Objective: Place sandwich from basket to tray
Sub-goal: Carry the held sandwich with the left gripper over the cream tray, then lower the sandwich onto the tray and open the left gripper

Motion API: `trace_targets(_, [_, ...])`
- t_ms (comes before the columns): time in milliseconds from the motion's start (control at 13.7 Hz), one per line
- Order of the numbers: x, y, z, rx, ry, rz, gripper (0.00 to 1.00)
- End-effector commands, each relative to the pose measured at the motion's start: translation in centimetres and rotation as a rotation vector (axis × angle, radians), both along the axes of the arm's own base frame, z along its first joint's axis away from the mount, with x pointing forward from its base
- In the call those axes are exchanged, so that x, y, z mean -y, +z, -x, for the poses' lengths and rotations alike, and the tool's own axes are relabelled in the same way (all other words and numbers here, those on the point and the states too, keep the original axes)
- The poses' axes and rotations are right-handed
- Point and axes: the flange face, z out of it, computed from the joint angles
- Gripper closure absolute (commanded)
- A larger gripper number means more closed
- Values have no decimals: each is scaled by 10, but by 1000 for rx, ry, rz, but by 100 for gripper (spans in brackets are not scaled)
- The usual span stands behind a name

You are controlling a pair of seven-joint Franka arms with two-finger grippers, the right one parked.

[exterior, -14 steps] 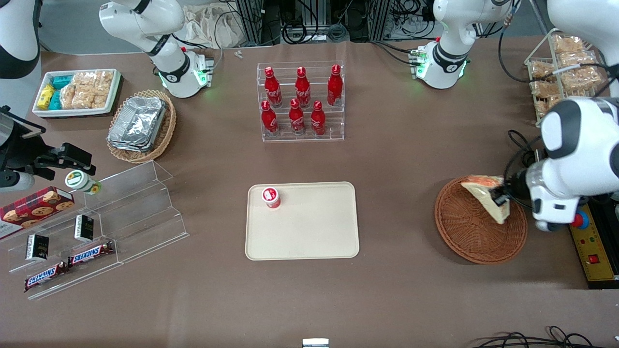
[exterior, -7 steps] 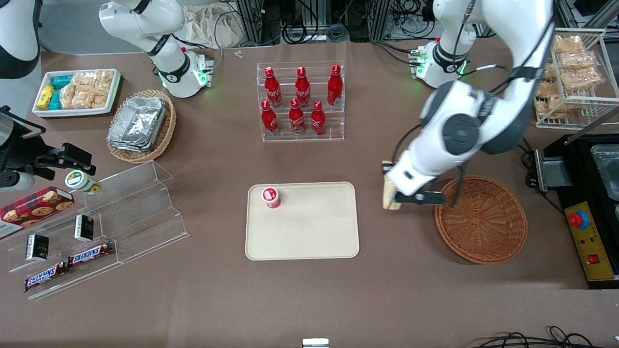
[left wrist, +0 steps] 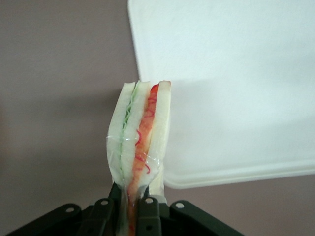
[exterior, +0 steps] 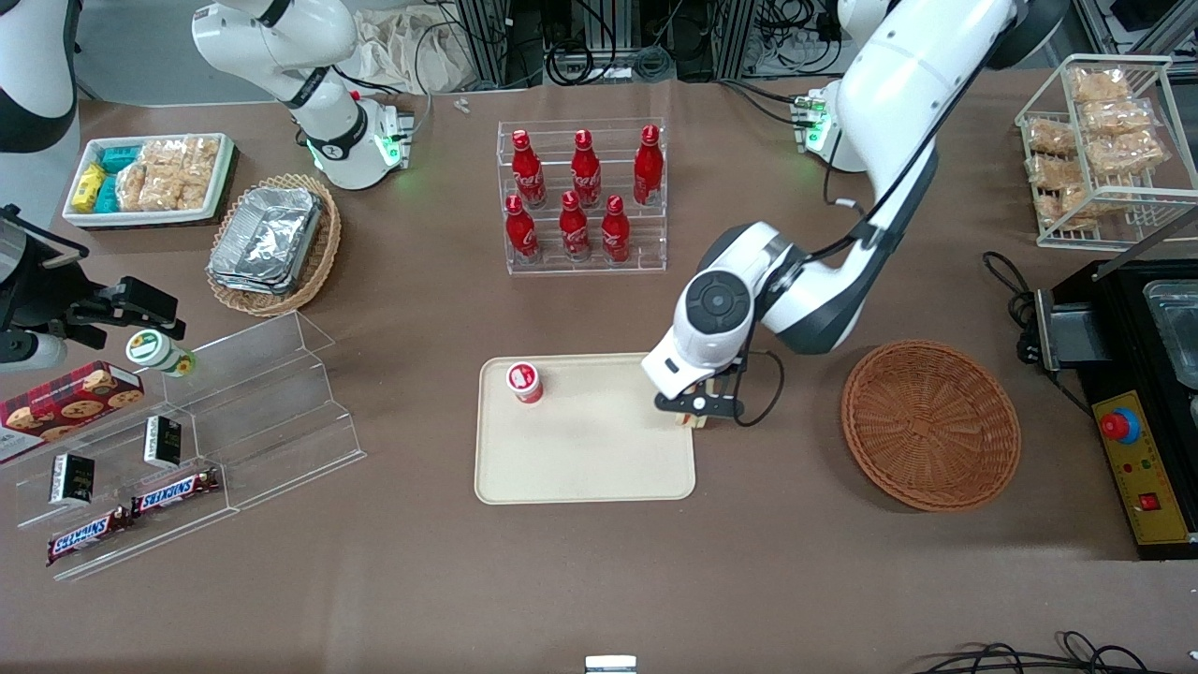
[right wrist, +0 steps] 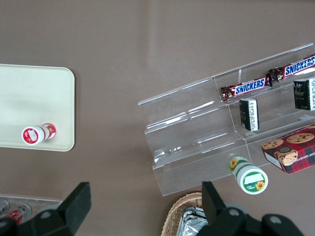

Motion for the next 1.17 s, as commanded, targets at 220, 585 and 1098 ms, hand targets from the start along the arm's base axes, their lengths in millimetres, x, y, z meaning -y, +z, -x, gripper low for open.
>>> trace_targets(220, [25,-2,-22,72,59,36,100])
trace_targets(585, [40,-41,-17,99,82,-31,43])
trace_targets(1098, [30,72,-17,149,237,-8,0])
